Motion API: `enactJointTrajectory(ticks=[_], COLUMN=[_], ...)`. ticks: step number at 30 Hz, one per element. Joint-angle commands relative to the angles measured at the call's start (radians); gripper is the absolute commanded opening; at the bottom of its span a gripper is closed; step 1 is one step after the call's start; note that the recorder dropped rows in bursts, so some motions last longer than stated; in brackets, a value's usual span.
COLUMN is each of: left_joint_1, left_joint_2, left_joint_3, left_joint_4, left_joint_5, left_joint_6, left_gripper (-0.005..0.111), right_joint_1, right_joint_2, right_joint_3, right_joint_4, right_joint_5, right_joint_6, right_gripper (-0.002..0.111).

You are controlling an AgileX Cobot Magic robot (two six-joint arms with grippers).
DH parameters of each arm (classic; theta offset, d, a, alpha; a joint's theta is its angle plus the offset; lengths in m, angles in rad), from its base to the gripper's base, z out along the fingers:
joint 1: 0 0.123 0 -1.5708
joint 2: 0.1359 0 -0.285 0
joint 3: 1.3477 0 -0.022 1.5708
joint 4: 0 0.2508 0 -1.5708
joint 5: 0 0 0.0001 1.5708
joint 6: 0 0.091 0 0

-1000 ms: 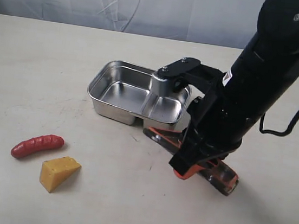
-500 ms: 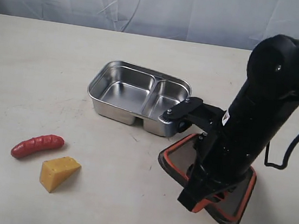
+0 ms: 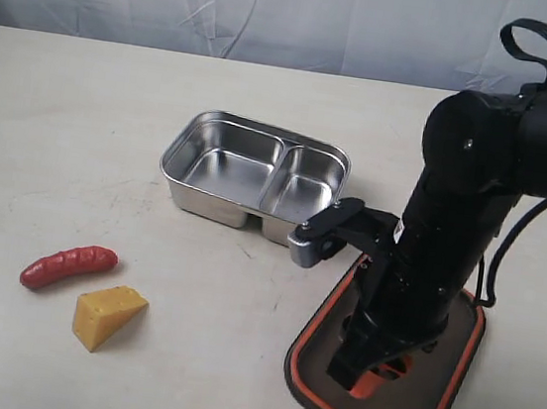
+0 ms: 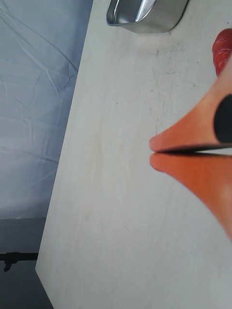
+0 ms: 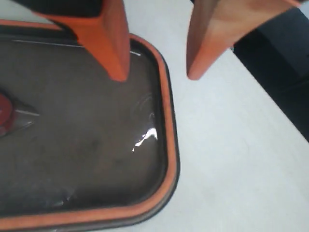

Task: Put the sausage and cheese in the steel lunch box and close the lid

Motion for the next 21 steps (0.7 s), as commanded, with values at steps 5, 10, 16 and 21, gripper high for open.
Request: enactJointTrajectory(ticks=[5,10,16,21], left_joint_1=[0.002,0.002,0.002,0.002], left_joint_2=[-0.006,-0.006,-0.006,-0.006], left_joint_3=[0.005,0.005,0.005,0.005], left_joint_4=[0.003,0.003,0.009,0.141], left_joint_5=[-0.013,-0.013,-0.017,-0.174], left_joint_6=[-0.001,-0.001,-0.001,-0.001], left_gripper=[0.000,0.000,0.000,0.000], right_joint_1=[-0.004,-0.004,-0.105,-0.256], right_joint_2=[-0.078,-0.106,-0.110,-0.116], right_joint_3=[-0.111,-0.133,-0.133,-0.133], right_joint_4=[-0.135,-0.234,-0.184,-0.184], right_joint_5=[-0.187,-0.376,-0.496,-0.497], right_joint_6=[0.012,0.116,0.181,0.181], right_gripper=[-0.001,-0.001,-0.001,-0.001])
